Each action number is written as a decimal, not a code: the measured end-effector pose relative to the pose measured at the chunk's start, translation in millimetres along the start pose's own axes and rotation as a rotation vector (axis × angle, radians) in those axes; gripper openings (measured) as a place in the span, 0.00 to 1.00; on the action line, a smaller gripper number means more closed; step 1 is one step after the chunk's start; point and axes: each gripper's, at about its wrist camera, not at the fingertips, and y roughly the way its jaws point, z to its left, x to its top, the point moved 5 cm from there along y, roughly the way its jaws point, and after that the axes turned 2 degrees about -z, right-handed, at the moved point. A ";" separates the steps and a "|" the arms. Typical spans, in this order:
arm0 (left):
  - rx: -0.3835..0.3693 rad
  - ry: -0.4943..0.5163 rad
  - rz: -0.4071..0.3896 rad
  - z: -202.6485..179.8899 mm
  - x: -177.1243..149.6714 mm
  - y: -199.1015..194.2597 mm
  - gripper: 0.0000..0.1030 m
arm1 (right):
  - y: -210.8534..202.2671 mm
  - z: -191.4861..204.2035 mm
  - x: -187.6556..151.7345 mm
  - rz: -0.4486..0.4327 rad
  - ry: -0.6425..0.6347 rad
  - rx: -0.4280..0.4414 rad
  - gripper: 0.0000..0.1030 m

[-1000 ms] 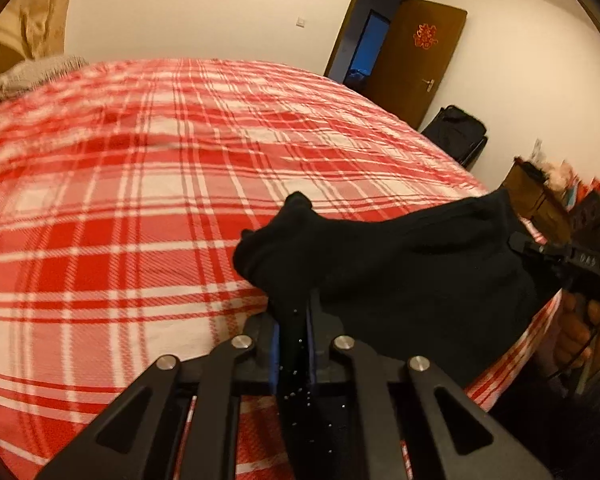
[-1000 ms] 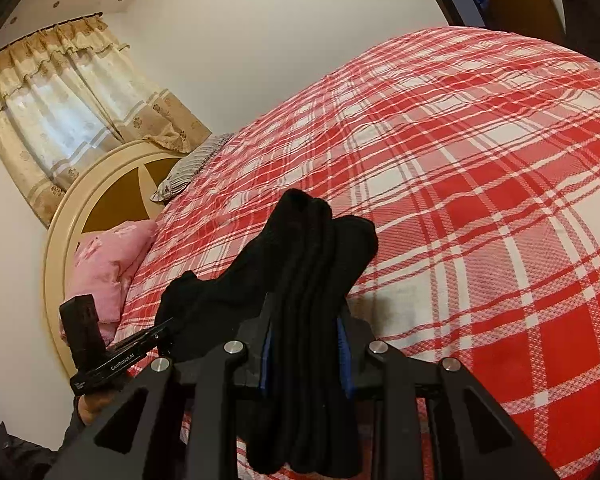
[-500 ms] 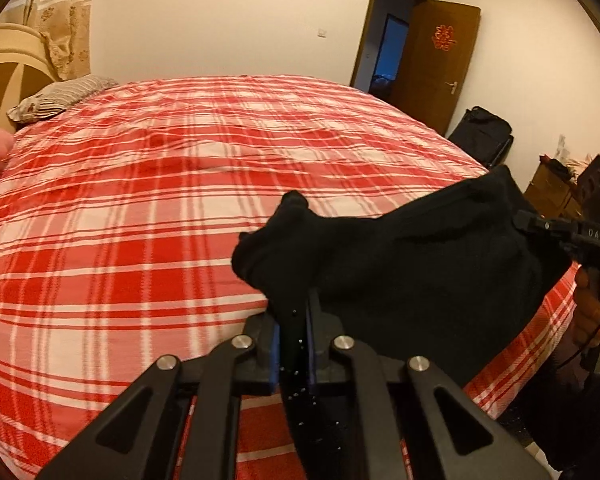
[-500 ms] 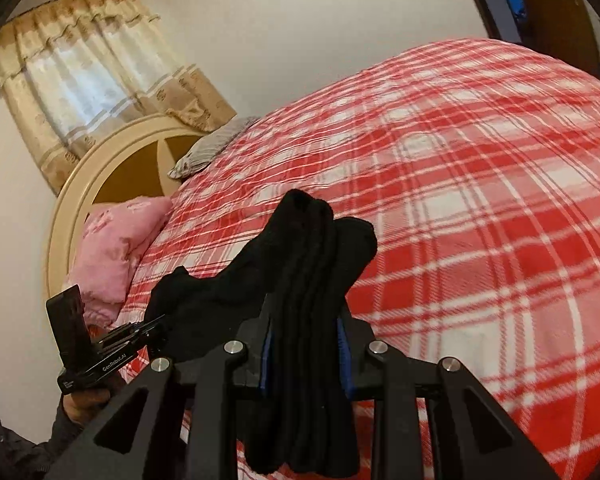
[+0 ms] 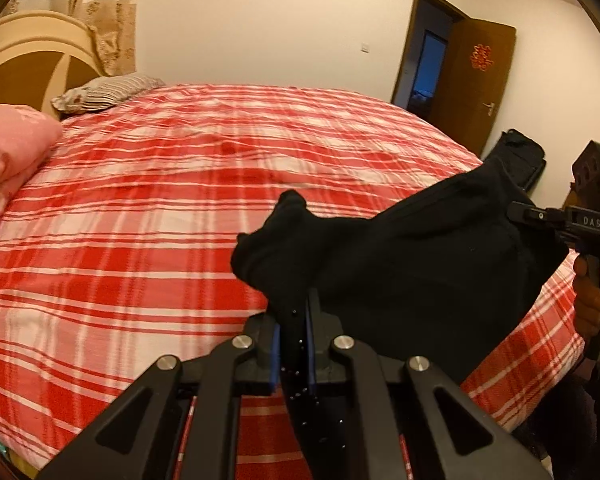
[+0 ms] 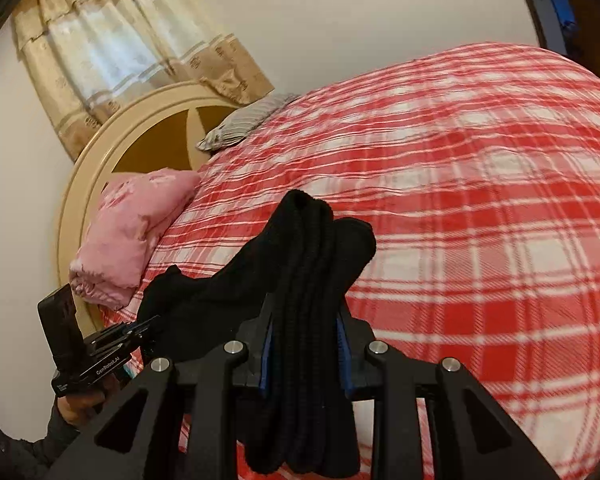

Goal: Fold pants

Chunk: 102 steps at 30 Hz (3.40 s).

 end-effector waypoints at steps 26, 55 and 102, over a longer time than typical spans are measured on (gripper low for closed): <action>0.339 -0.128 0.071 154.6 -43.4 24.4 0.45 | 204.0 44.8 -14.7 0.236 -0.029 0.012 0.47; 0.338 -0.085 -0.180 69.5 -0.6 -101.4 0.96 | -48.5 76.6 -8.4 -0.242 -0.131 -0.227 0.64; 0.327 -0.043 -0.183 48.9 0.3 -100.7 1.00 | -53.9 106.4 -19.3 -0.257 -0.253 -0.254 0.64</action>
